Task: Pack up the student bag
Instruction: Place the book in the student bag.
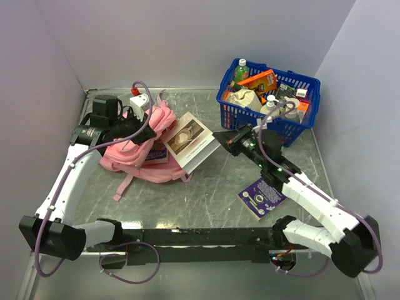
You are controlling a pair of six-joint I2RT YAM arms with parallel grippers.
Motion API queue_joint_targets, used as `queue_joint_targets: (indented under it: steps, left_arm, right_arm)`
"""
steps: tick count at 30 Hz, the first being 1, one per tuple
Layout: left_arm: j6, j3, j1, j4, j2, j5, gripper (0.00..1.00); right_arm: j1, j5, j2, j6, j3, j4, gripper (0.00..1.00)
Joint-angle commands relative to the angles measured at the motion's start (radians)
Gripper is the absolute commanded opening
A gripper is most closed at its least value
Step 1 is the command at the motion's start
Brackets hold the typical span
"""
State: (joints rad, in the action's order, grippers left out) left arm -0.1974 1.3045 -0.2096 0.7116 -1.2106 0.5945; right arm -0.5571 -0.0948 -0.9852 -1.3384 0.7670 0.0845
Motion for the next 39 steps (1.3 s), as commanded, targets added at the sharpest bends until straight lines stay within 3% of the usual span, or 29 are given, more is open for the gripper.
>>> queue_joint_targets:
  steps: [1, 9, 14, 20, 21, 22, 24, 27, 28, 29, 30, 36, 39]
  left_arm:
    - [-0.007, 0.022, -0.005, -0.106, 0.048, 0.131, 0.01]
    - [-0.04, 0.076, -0.005, -0.037, 0.022, 0.185, 0.01]
    - [-0.054, 0.088, -0.005, -0.02, 0.02, 0.194, 0.01]
    - [-0.06, 0.087, -0.005, -0.017, 0.032, 0.195, 0.01]
    - [-0.065, 0.087, -0.005, -0.017, 0.033, 0.194, 0.01]
    - [-0.066, 0.085, -0.005, -0.017, 0.033, 0.188, 0.01]
    - [-0.076, 0.085, -0.005, -0.012, 0.031, 0.183, 0.01]
    - [-0.086, 0.085, -0.005, -0.012, 0.029, 0.176, 0.01]
    - [-0.085, 0.082, -0.005, -0.015, 0.029, 0.172, 0.01]
    - [-0.086, 0.082, -0.005, -0.02, 0.029, 0.168, 0.01]
    - [-0.085, 0.079, -0.005, -0.023, 0.029, 0.168, 0.01]
    - [-0.086, 0.058, -0.004, -0.034, 0.023, 0.16, 0.01]
    - [-0.086, 0.046, -0.004, -0.041, 0.02, 0.16, 0.01]
  right_arm:
    - [-0.041, 0.0, -0.122, -0.05, 0.055, 0.176, 0.0]
    - [-0.122, 0.092, -0.386, -0.009, 0.196, 0.312, 0.0]
    - [-0.184, 0.231, -0.599, 0.105, 0.386, 0.252, 0.0]
    - [-0.231, 0.219, -0.805, 0.17, 0.522, 0.176, 0.0]
    - [-0.239, 0.183, -0.823, 0.168, 0.525, 0.169, 0.03]
    - [-0.245, 0.155, -0.849, 0.173, 0.526, 0.158, 0.15]
    - [-0.271, 0.126, -0.856, 0.197, 0.516, 0.121, 0.25]
    - [-0.291, 0.069, -0.83, 0.225, 0.445, 0.112, 0.6]
    - [-0.291, 0.032, -0.807, 0.226, 0.427, 0.098, 0.8]
    - [-0.29, 0.036, -0.787, 0.24, 0.382, 0.09, 0.84]
    - [-0.29, 0.047, -0.726, 0.246, 0.355, 0.077, 1.0]
    - [-0.141, 0.086, -0.409, 0.213, 0.132, -0.078, 1.0]
    - [0.009, -0.012, -0.273, 0.162, 0.0, -0.153, 1.0]
